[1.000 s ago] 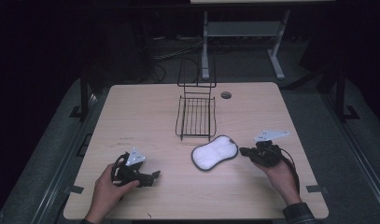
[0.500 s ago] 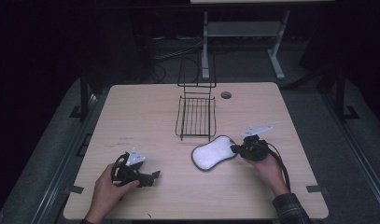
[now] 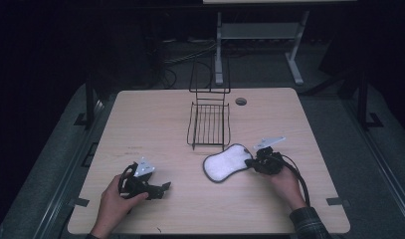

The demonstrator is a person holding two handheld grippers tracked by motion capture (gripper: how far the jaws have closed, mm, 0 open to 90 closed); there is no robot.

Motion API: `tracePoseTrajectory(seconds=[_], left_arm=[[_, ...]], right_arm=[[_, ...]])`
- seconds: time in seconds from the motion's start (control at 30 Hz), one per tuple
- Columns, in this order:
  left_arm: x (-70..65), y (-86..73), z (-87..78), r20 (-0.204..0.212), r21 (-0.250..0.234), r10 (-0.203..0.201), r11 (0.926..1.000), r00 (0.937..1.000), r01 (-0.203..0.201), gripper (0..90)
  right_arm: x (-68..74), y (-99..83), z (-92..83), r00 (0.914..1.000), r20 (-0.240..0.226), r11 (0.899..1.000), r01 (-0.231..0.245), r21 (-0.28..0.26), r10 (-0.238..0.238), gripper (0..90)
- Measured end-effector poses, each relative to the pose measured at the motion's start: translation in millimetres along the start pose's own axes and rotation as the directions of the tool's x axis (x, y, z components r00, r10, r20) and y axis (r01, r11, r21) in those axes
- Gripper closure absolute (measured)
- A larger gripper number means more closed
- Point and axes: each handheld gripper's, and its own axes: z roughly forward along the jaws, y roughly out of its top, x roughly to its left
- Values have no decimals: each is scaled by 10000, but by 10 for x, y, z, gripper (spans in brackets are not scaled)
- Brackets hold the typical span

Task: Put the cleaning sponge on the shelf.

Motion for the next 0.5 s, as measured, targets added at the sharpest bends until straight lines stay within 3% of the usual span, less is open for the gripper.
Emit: tracePoseTrajectory(seconds=[0.2, 0.37, 0.5], left_arm=[[0, 0, 0, 2, 2, 0, 10000, 10000, 0, 124], [0, 1, -1, 5, 14, -2, 10000, 10000, 2, 125], [0, 0, -1, 4, 10, 0, 10000, 10000, 0, 124]], right_arm=[[30, 109, -32, 9997, 136, 9970, 229, -745, -219, 898], [-28, 220, 78, 9997, 194, 9974, 137, -700, -124, 898], [-39, 201, 124, 9998, 149, 9988, 105, -484, -98, 898]])
